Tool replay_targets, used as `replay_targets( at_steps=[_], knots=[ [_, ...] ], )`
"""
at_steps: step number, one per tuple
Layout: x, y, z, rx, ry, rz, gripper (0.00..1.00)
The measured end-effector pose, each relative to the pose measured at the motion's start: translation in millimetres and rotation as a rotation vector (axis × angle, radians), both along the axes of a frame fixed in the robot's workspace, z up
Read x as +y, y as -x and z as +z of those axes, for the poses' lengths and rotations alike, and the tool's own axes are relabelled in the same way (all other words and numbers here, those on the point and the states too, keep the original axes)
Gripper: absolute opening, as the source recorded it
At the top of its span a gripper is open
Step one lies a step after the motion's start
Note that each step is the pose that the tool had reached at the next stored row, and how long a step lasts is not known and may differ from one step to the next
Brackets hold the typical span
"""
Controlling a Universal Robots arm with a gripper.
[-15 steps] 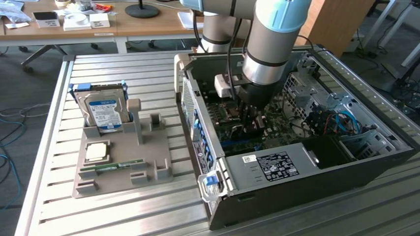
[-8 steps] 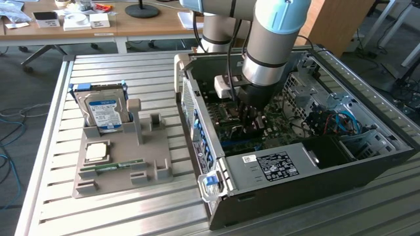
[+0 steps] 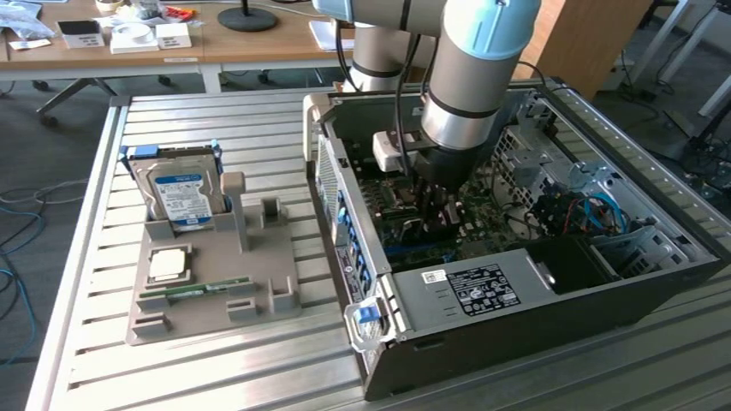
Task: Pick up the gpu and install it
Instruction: 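Insert the gpu into the slot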
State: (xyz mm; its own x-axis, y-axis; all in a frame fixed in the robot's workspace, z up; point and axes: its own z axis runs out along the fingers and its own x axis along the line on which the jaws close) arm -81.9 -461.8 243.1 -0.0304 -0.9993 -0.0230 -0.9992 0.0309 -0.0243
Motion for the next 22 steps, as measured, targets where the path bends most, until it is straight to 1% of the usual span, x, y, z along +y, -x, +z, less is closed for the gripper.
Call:
replay_targets(
  at_steps=[22],
  knots=[
    [0.7, 2.0, -1.7, -0.0001, 0.0001, -0.011, 0.27]
  ],
)
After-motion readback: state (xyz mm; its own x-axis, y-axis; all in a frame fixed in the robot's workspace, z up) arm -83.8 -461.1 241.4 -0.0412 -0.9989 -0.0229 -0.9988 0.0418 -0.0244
